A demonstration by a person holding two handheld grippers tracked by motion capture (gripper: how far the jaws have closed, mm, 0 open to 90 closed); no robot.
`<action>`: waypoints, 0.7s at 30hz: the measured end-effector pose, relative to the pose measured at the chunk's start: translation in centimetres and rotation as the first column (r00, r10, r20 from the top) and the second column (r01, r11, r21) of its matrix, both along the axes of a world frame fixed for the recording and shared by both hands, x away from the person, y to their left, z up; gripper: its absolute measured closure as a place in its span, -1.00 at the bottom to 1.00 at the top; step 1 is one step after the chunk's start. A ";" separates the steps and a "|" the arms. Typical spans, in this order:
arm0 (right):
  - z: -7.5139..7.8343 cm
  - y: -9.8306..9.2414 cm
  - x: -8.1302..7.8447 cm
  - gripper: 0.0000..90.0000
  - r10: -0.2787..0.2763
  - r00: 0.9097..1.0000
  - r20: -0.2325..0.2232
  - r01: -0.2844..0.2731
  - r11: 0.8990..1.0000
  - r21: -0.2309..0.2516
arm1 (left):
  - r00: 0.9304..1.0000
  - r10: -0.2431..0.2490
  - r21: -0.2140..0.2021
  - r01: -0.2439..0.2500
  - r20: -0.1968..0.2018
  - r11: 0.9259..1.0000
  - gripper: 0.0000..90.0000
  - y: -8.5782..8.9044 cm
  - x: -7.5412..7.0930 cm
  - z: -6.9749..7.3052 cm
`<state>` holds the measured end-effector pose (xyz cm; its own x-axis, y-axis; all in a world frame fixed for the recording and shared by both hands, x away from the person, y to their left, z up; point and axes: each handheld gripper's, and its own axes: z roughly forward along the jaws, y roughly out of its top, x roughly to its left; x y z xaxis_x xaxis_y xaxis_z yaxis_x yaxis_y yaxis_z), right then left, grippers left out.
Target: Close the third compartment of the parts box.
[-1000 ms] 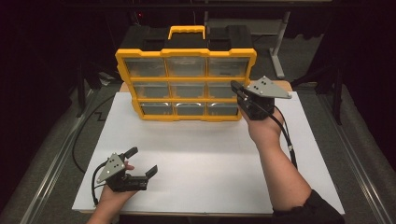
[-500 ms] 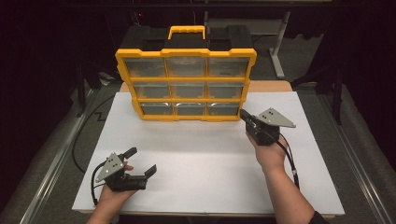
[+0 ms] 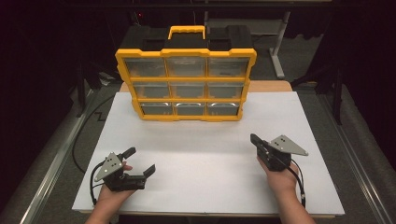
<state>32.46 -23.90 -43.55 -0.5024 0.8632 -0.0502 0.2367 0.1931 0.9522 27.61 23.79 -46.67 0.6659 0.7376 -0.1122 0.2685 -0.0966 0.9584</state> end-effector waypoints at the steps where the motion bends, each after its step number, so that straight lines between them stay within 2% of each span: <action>1: -0.1 -0.4 -0.4 1.00 -0.003 1.000 0.001 0.003 1.000 -0.001 | 1.000 0.001 -0.001 -0.001 0.001 1.000 -1.00 0.0 0.0 0.0; 5: -0.2 -1.9 -2.3 1.00 -0.015 1.000 0.009 0.015 1.000 0.008 | 1.000 0.018 -0.004 -0.018 -0.001 1.000 -1.00 0.4 0.1 0.0; 8: -1.0 -2.7 -3.7 1.00 -0.014 1.000 0.003 0.014 1.000 0.025 | 1.000 0.025 -0.011 -0.025 -0.006 1.000 -1.00 0.6 0.1 0.0; 10: -1.7 -2.9 -4.0 1.00 -0.007 1.000 -0.010 0.007 1.000 0.023 | 1.000 0.029 -0.014 -0.029 -0.008 0.999 -1.00 0.6 0.1 0.0; 14: -1.8 -2.9 -3.9 0.92 0.003 1.000 -0.007 -0.003 0.999 0.034 | 0.999 0.035 -0.013 -0.036 -0.016 0.999 -1.00 0.4 0.0 0.0; 19: -1.8 -3.2 -3.7 0.60 0.003 1.000 -0.023 -0.002 0.998 0.055 | 0.999 0.032 -0.007 -0.032 -0.021 0.999 -1.00 0.2 -0.1 0.0; 21: -1.8 -3.3 -3.5 0.40 -0.002 0.999 -0.045 0.004 0.998 0.059 | 0.999 0.029 -0.024 -0.030 -0.028 0.999 -1.00 0.3 -0.1 0.0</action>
<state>28.98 -27.23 -45.40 -0.5003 0.8655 0.0234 0.2799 0.1361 0.9503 27.48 24.05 -46.64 0.6401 0.7538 -0.1485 0.2972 -0.0647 0.9526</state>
